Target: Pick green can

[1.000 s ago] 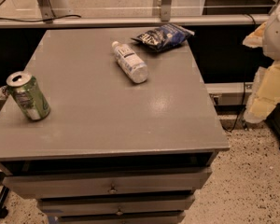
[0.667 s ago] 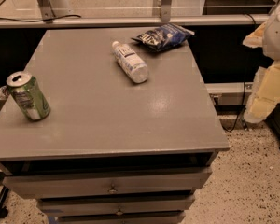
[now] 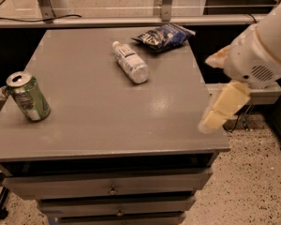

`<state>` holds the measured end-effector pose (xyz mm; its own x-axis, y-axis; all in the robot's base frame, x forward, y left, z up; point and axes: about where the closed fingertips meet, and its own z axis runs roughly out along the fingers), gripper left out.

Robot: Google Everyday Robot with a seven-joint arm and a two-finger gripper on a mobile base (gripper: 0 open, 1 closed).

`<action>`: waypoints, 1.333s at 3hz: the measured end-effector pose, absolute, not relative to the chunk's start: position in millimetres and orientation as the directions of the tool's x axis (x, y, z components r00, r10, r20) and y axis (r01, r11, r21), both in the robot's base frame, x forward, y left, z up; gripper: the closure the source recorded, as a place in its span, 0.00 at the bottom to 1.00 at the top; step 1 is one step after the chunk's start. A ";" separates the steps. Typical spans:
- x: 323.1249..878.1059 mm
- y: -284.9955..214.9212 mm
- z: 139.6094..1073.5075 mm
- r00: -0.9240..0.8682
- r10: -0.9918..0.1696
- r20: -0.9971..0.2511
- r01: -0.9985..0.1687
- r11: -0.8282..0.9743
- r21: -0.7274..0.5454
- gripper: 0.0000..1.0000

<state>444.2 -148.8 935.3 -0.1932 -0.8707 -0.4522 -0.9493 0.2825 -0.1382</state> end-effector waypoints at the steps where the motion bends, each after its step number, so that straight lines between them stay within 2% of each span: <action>1: 451.4 -65.7 909.5 -0.117 -0.775 -0.622 -0.978 0.199 -0.065 0.00; 2: 444.2 27.9 902.2 -0.028 -0.665 -0.746 -0.997 0.071 -0.026 0.00; 3: 439.4 44.9 909.2 -0.012 -0.642 -0.766 -0.998 0.052 -0.027 0.00; 4: 436.5 38.8 906.6 -0.022 -0.629 -0.777 -0.998 0.054 -0.016 0.00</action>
Offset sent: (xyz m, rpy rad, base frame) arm -0.0156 0.3023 -0.0367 0.6163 0.0758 0.4500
